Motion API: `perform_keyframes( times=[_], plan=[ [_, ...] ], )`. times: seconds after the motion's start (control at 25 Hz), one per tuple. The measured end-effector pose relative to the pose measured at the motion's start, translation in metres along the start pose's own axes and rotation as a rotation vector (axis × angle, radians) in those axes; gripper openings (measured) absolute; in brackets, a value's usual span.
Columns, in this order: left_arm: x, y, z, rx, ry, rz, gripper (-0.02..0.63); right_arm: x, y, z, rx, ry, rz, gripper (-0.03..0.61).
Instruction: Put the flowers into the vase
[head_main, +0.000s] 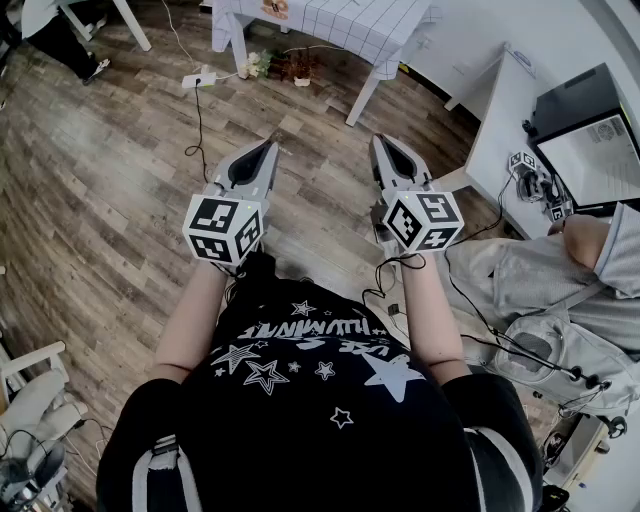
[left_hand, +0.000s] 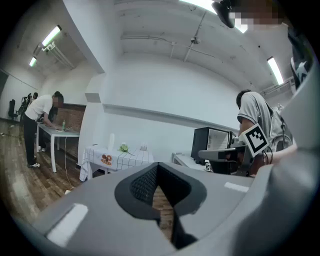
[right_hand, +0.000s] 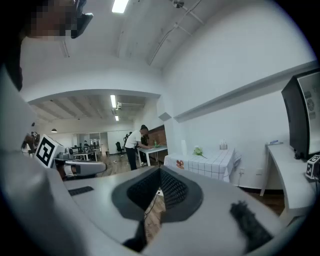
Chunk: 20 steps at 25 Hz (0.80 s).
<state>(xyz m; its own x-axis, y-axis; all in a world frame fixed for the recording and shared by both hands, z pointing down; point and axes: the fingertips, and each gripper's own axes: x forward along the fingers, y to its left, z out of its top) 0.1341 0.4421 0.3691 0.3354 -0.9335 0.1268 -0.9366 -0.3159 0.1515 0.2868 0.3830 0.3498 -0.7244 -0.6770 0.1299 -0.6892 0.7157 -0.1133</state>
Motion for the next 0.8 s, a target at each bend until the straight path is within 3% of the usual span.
perform_keyframes(
  times=[0.8],
  plan=[
    [0.024,0.047,0.000,-0.008,0.049,0.021,0.008,0.041,-0.007,-0.005,0.025,0.028,-0.020,0.011]
  ],
)
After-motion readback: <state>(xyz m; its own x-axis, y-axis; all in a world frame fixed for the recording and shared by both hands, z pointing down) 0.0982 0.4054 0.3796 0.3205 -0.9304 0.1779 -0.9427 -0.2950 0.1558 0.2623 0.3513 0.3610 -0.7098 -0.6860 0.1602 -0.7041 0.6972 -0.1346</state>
